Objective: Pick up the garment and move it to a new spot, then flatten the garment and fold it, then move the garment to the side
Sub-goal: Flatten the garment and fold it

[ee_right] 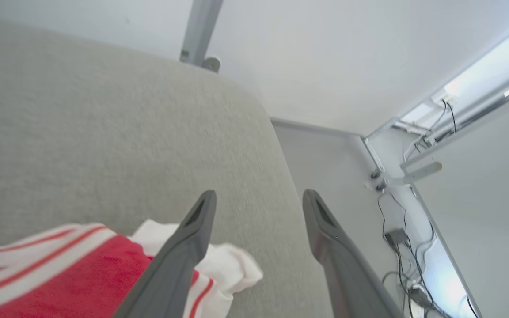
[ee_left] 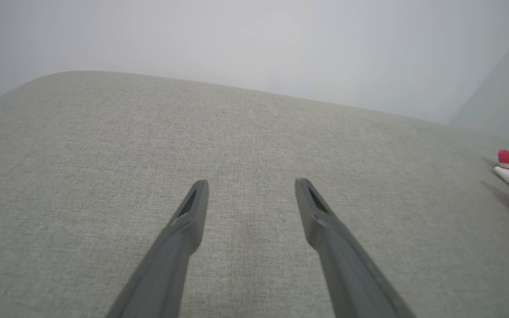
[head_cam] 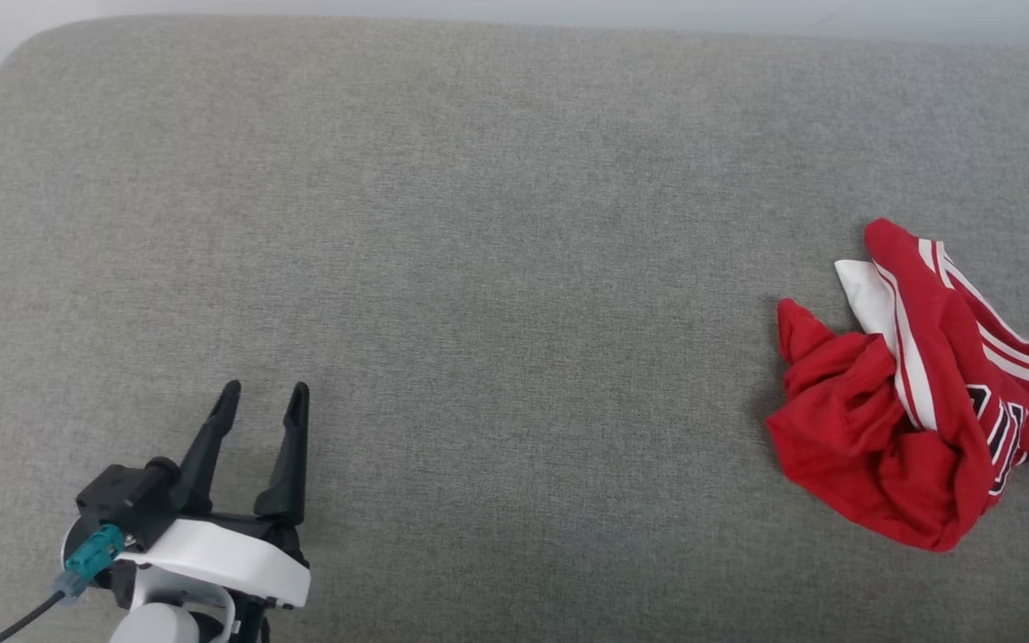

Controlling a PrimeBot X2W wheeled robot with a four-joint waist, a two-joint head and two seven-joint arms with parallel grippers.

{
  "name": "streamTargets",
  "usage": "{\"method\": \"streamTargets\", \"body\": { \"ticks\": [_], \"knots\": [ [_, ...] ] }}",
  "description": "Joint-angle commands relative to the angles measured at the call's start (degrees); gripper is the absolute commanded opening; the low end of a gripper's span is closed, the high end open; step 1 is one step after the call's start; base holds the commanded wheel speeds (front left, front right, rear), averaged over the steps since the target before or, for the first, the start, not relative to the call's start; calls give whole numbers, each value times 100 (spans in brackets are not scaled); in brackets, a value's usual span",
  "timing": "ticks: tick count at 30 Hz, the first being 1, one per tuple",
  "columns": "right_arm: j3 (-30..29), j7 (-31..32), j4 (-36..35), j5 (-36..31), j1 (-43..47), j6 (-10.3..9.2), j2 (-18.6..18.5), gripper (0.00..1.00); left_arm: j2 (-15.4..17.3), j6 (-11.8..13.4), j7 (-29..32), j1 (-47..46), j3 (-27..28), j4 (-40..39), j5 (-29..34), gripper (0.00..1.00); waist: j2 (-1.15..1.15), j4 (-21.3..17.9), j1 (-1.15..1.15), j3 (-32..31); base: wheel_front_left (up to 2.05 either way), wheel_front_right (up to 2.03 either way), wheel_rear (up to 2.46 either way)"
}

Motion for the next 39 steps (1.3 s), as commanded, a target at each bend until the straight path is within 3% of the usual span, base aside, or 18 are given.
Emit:
{"method": "streamTargets", "body": {
  "ticks": [1, 4, 10, 11, 18, 24, 39],
  "knots": [
    [132, 35, -220, 83, 10, -4, -30, 100, -16, 11, -28, -64, -15, 11, -13, 100, 0, 18, 0, -18, 0, 0, 0],
    [654, 223, -816, 483, -87, -3, -69, 100, -67, 11, -28, -70, -47, 47, -25, 100, 0, 70, 0, -57, 0, 0, 0],
    [2387, 1041, -1509, 1878, -249, -3, -63, 100, -192, 11, -28, -108, -165, 134, -61, 100, 0, 258, 0, -117, 0, 0, 0],
    [2387, 1041, -1509, 1878, -249, -3, -63, 100, -192, 11, -28, -108, -165, 134, -61, 100, 0, 258, 0, -117, 0, 0, 0],
    [3821, 2104, -1499, 2595, -569, -4, -330, 100, -306, 11, -28, -154, -267, 203, -138, 100, 0, 498, 0, -69, 0, 0, 0],
    [4092, 2446, -934, 2786, -640, -3, -546, 100, -353, 11, -28, -167, -270, 214, -192, 100, 0, 602, 0, 46, 0, 0, 0],
    [3932, 2227, 95, 2427, -898, -3, -598, 100, -341, 11, -28, -278, -363, 194, -307, 100, 0, 590, 0, 313, 0, 0, 0]
  ]
}}
